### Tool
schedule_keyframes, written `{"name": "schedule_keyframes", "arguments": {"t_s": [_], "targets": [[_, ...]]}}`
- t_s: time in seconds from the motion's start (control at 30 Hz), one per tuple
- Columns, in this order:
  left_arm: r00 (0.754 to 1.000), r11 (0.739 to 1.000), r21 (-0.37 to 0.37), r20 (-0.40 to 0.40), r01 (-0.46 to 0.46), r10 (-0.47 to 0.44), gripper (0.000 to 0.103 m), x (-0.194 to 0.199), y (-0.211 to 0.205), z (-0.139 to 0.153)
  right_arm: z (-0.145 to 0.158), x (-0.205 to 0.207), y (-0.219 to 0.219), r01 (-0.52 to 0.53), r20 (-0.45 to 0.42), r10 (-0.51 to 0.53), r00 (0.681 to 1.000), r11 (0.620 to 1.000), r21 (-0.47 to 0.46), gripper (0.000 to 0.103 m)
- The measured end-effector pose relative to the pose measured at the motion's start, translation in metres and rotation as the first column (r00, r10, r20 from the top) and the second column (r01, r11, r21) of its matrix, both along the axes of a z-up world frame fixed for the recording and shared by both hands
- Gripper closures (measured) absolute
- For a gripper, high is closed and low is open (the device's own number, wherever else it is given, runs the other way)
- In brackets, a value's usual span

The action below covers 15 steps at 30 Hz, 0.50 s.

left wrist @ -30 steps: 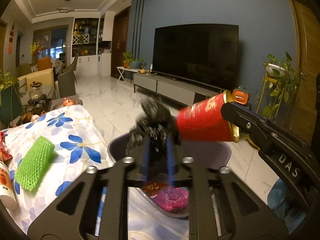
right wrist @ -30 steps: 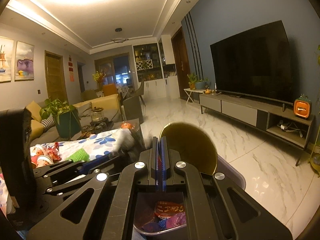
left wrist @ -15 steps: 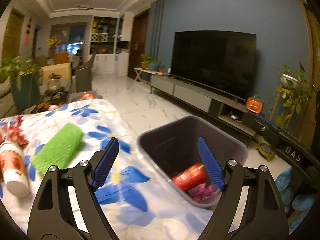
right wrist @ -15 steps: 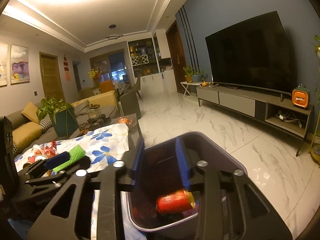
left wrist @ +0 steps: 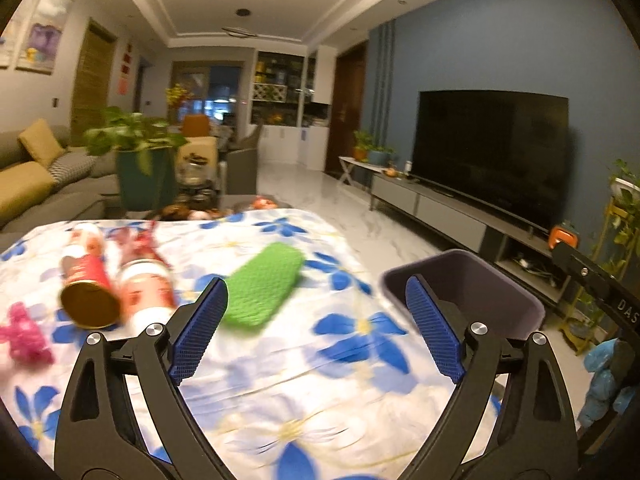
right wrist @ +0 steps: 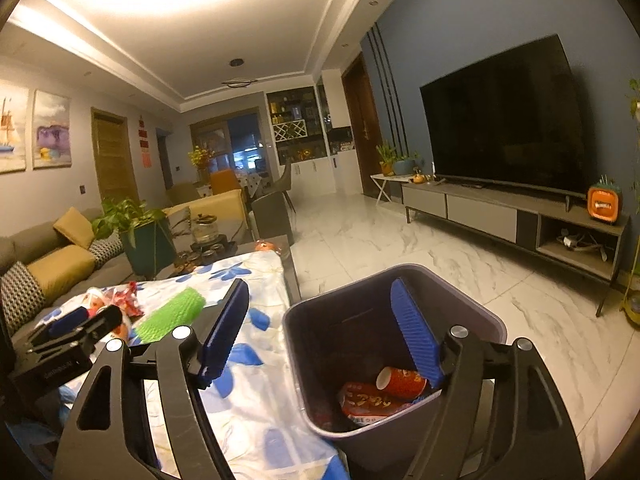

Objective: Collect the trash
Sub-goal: 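Move both open tools back toward the remaining trash on the table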

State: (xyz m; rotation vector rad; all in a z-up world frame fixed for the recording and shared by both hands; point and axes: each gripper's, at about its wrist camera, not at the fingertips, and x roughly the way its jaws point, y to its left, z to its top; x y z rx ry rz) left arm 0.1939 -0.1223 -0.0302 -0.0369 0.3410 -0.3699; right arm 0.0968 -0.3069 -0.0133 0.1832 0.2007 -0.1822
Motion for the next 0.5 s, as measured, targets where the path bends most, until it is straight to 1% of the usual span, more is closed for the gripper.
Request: {"name": "schedule_keyframes", "arguments": {"t_s": [0.13,0.27,0.33,0.5], "targets": [[0.997,0.997,0.007,0.005,-0.071,0.071,0.014,-0.011,0.034,0.002,0.003,-0.007,0.022,-0.031,0.021,0.031,0.999,0.999,-0.033,0.030],[0.989,0.989,-0.017,0.001,-0.146,0.146,0.014,-0.018,0.074,0.009,0.002,-0.010,0.048,-0.072,0.032,0.074,0.997,0.995,-0.064,0.030],[0.981,0.981,-0.014,0.010,-0.192,0.192,0.014,-0.022,0.091,0.011,0.001,-0.008,0.065,-0.101,0.032,0.104,0.994,0.991,-0.084,0.030],[0.952,0.952,-0.011,0.016,-0.305,0.305,0.014,-0.035,0.143,0.007,-0.003,0.004,0.096,-0.183,0.014,0.184,0.983,0.980,-0.076,0.030]]}}
